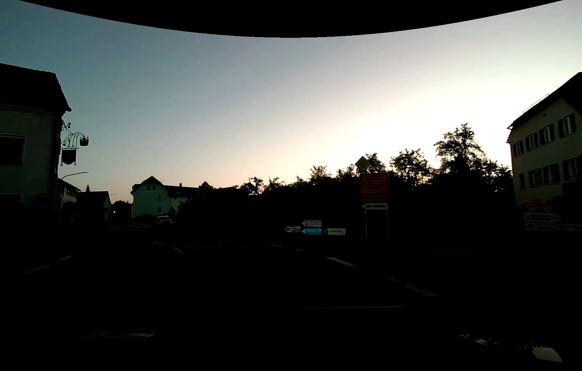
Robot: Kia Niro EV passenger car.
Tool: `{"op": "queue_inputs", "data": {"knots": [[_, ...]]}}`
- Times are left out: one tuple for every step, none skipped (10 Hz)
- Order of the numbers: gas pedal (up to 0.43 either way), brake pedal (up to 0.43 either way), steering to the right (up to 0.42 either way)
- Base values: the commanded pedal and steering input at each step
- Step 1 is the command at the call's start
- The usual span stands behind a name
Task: Follow the waypoints while adhering to traffic rules and regulations
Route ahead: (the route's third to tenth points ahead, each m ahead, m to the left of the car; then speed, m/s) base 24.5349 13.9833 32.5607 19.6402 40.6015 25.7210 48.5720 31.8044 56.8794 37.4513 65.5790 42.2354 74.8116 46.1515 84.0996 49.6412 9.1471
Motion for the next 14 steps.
{"op": "queue_inputs", "data": {"knots": [[0.067,0.000,-0.154],[0.067,0.000,-0.154],[0.067,0.000,-0.154],[0.079,0.000,-0.157],[0.079,0.000,-0.160],[0.087,0.000,-0.160],[0.087,0.000,-0.160],[0.087,0.000,-0.161],[0.098,0.000,-0.159],[0.110,0.000,-0.155],[0.110,0.000,-0.152],[0.110,0.000,-0.149],[0.130,0.000,-0.144],[0.150,0.000,-0.136]]}}
